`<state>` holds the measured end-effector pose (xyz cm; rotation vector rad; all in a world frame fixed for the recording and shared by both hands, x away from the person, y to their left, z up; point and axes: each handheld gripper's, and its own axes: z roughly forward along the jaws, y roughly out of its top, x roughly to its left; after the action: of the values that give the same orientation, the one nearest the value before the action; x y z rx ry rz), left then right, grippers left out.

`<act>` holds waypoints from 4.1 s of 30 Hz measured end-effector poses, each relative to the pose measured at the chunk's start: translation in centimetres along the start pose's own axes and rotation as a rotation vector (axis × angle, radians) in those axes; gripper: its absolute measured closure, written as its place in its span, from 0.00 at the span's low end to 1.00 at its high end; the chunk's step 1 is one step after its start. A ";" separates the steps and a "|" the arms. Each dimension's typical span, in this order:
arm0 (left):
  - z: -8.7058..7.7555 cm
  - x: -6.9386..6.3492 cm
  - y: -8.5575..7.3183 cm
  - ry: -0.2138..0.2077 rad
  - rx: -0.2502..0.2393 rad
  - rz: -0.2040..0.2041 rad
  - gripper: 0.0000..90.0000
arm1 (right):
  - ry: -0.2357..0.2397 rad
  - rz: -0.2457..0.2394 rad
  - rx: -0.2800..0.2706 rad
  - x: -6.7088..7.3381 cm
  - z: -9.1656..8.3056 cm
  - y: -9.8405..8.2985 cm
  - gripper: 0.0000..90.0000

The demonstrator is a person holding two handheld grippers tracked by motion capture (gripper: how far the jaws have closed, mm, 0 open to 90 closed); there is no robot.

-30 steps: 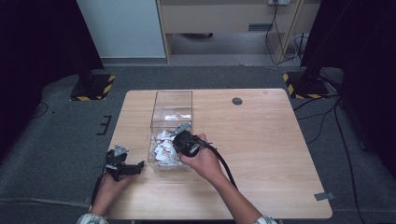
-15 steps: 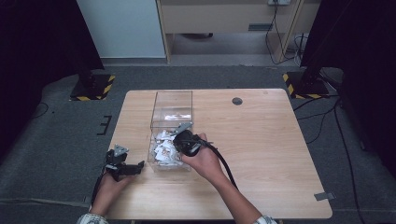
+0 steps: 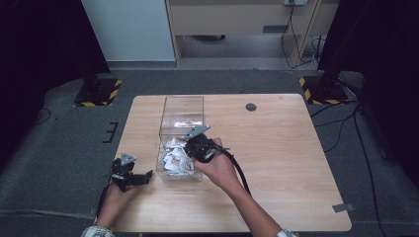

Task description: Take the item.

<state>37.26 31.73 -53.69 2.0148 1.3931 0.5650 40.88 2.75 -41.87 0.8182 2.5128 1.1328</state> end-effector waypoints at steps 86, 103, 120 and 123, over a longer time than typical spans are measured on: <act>0.0 0.0 0.0 0.000 0.000 0.000 0.00 | -0.123 0.091 -0.078 -6.2 -6.5 -2.8 1.00; 0.0 0.0 0.0 0.000 0.000 0.000 0.00 | -0.179 0.127 -0.049 -8.3 -7.4 -4.8 1.00; 0.0 0.0 0.0 0.000 -0.001 -0.001 0.00 | -0.214 0.172 -0.041 -10.2 -7.8 -6.7 1.00; 0.0 0.0 0.0 0.000 0.000 0.000 0.00 | -0.219 0.176 -0.044 -10.5 -7.9 -6.8 1.00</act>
<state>37.26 31.73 -53.69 2.0148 1.3932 0.5655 43.16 -11.86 -41.63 1.1045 2.2655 1.0813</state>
